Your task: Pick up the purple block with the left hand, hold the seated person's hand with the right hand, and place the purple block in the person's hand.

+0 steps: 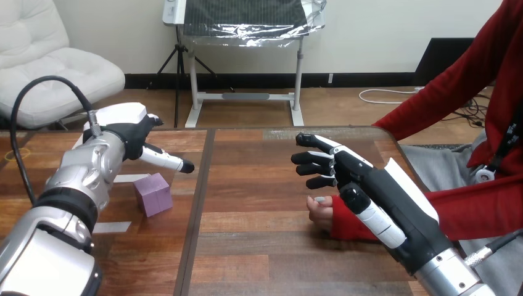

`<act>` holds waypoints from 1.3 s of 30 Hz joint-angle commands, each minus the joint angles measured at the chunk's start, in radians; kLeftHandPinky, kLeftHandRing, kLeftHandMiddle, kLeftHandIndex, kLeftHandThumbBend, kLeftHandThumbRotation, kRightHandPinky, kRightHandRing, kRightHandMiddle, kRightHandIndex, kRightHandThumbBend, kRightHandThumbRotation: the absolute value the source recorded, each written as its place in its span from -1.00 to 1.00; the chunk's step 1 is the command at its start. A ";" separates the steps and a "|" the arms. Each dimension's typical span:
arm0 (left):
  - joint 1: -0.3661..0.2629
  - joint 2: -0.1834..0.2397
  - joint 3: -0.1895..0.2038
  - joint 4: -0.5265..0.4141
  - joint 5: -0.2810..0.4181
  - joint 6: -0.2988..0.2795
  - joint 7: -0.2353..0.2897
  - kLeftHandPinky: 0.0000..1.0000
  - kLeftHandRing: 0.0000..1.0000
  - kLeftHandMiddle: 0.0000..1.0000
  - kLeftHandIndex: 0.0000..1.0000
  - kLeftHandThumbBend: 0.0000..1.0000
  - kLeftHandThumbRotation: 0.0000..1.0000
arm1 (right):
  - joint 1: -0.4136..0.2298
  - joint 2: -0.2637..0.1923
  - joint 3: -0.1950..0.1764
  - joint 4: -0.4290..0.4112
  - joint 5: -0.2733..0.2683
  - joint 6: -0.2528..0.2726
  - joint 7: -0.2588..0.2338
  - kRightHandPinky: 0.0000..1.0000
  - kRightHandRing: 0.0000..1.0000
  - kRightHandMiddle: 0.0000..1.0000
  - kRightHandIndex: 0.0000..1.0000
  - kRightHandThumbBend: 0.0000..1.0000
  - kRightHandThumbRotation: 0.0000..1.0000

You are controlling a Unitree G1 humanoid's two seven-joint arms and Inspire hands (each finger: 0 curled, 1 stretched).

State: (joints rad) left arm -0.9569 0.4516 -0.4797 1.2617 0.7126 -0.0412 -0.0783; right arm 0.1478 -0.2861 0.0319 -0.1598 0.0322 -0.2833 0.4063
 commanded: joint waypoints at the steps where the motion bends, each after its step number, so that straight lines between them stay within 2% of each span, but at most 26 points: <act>1: -0.053 -0.009 -0.017 0.011 0.011 0.003 0.030 0.94 0.93 0.92 0.88 1.00 0.30 | -0.047 -0.017 -0.017 -0.035 0.008 -0.006 -0.004 0.51 0.62 0.65 0.76 1.00 1.00; 12: -0.050 -0.019 -0.035 0.024 0.016 0.017 0.032 0.92 0.94 0.92 0.89 1.00 0.32 | -0.047 -0.017 -0.017 -0.039 0.016 -0.001 0.001 0.51 0.62 0.65 0.76 1.00 1.00; 39: -0.035 -0.049 -0.027 0.060 0.000 0.037 -0.001 0.85 0.90 0.90 0.86 1.00 0.15 | -0.041 -0.023 -0.014 -0.051 0.015 0.001 0.003 0.48 0.60 0.65 0.75 1.00 1.00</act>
State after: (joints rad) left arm -0.9556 0.4091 -0.5009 1.3151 0.7140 -0.0144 -0.0766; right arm 0.1478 -0.2929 0.0319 -0.1599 0.0354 -0.2832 0.4091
